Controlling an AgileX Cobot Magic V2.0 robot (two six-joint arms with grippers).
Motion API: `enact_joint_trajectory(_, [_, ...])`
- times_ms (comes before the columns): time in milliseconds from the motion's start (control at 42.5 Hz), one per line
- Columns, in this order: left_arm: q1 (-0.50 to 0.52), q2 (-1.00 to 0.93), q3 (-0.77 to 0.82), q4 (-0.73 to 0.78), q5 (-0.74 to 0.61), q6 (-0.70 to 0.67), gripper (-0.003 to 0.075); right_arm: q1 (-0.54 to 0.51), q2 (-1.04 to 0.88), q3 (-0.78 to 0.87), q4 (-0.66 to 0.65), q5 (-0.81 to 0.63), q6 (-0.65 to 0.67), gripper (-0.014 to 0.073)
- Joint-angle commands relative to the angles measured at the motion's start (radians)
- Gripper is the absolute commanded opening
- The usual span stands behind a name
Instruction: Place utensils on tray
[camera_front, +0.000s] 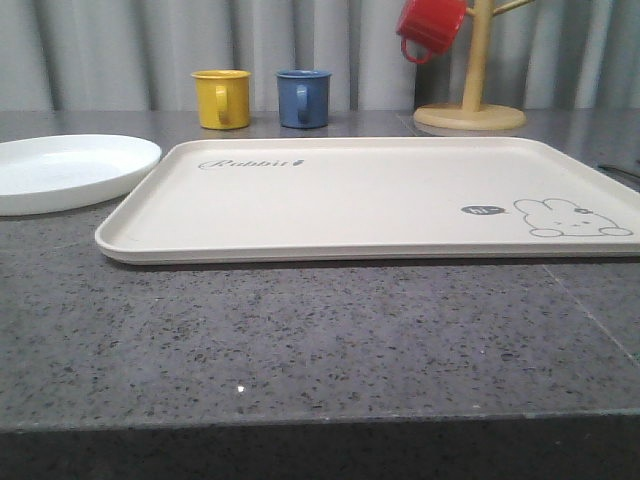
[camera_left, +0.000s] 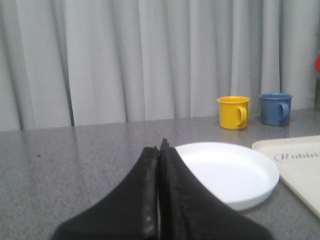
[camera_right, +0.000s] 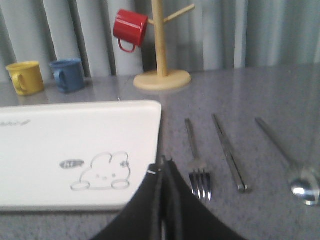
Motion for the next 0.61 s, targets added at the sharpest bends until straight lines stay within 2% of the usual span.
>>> enact_joint_trajectory(0, [-0.004, 0.023, -0.145, -0.001, -0.01, 0.0, -0.002, -0.006, 0.004, -0.142, -0.016, -0.022, -0.005, -0.0066])
enact_joint_trajectory(306, [-0.004, 0.242, -0.613, -0.001, 0.403, 0.0, -0.002, -0.006, 0.264, -0.548, -0.037, 0.283, -0.005, -0.0066])
enact_joint_trajectory(400, [-0.004, 0.328, -0.677, -0.001, 0.499, 0.0, -0.002, -0.006, 0.359, -0.624, -0.037, 0.374, -0.005, -0.0066])
enact_joint_trajectory(588, [-0.004, 0.439, -0.682, -0.001, 0.57, 0.0, -0.002, -0.006, 0.483, -0.633, -0.037, 0.43, -0.005, -0.0066])
